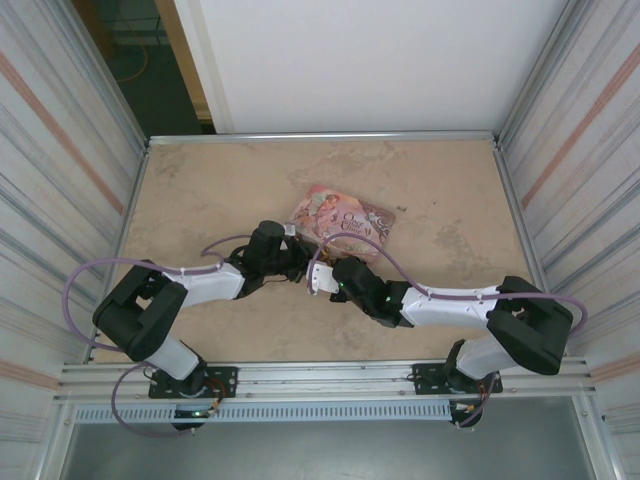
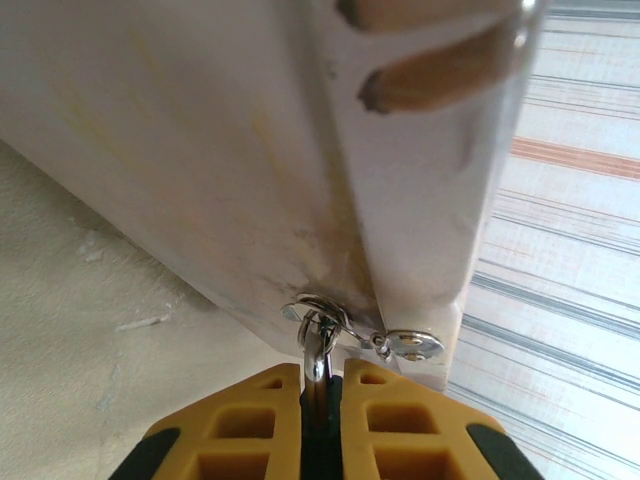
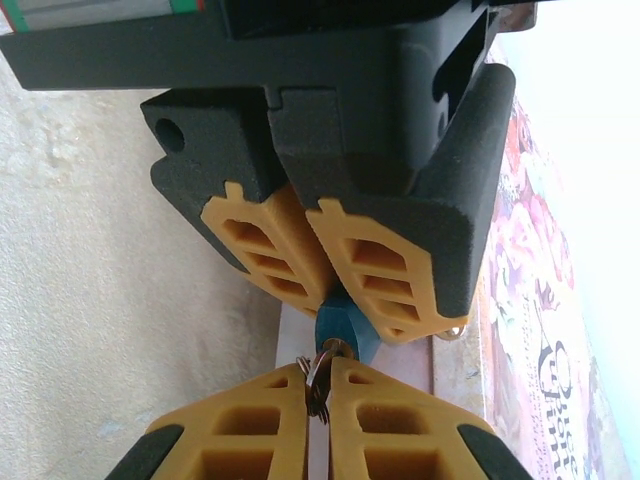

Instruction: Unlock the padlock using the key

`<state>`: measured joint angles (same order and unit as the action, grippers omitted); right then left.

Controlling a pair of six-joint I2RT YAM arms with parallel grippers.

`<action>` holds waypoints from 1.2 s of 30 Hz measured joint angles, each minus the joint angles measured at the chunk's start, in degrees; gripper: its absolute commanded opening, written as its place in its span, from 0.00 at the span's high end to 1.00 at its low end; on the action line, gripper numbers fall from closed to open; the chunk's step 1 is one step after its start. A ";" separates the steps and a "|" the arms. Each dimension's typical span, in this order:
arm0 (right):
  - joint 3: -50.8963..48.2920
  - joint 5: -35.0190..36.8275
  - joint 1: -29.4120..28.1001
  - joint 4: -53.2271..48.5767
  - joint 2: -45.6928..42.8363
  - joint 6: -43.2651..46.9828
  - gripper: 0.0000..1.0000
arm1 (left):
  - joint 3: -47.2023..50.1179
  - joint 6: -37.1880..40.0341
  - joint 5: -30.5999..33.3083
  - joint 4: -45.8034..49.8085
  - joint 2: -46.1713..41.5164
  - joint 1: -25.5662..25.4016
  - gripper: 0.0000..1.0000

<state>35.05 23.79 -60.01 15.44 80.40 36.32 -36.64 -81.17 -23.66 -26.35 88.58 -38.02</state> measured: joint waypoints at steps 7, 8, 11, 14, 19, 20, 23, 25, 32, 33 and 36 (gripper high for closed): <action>-0.04 0.46 0.04 0.96 0.26 -2.78 1.00 | 0.00 -0.59 0.79 -0.33 0.00 0.02 1.00; -0.09 0.48 0.04 1.09 0.26 -3.17 1.00 | 0.00 -0.66 0.81 -0.42 0.00 0.00 1.00; -0.37 0.66 0.04 1.75 0.26 -4.46 1.00 | 0.00 -0.92 0.85 -0.46 0.00 0.02 1.00; -0.72 0.74 0.04 2.58 0.28 -5.68 1.00 | 0.00 -1.22 0.96 -0.50 0.00 0.00 1.00; -1.40 0.98 0.02 4.09 0.42 -7.93 1.00 | 0.00 -1.29 1.25 -0.59 0.00 -0.11 1.00; -1.66 1.09 0.02 4.46 0.42 -8.76 1.00 | 0.00 -1.31 1.46 -0.59 0.00 -0.24 1.00; -2.25 1.38 0.02 5.68 0.42 -11.21 1.00 | 0.00 -1.44 2.25 -0.76 0.00 -0.61 1.00; -2.51 1.60 0.00 6.29 0.42 -13.44 1.00 | 0.00 -1.46 2.67 -0.96 0.00 -0.76 1.00; -4.55 1.70 -0.09 9.07 0.20 -23.02 1.00 | 0.00 -1.66 4.39 -0.98 0.02 -1.88 1.00; -4.79 1.66 -0.09 9.29 0.04 -24.28 1.00 | 0.00 -1.68 4.57 -0.98 0.02 -2.05 1.00; -5.88 1.29 -0.07 9.88 -0.90 -28.59 1.00 | 0.00 -1.73 5.20 -1.29 0.02 -2.78 1.00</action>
<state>29.17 25.08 -60.07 25.32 79.50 7.73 -36.64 -82.89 -18.46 -27.64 88.60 -40.80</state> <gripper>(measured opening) 0.046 0.124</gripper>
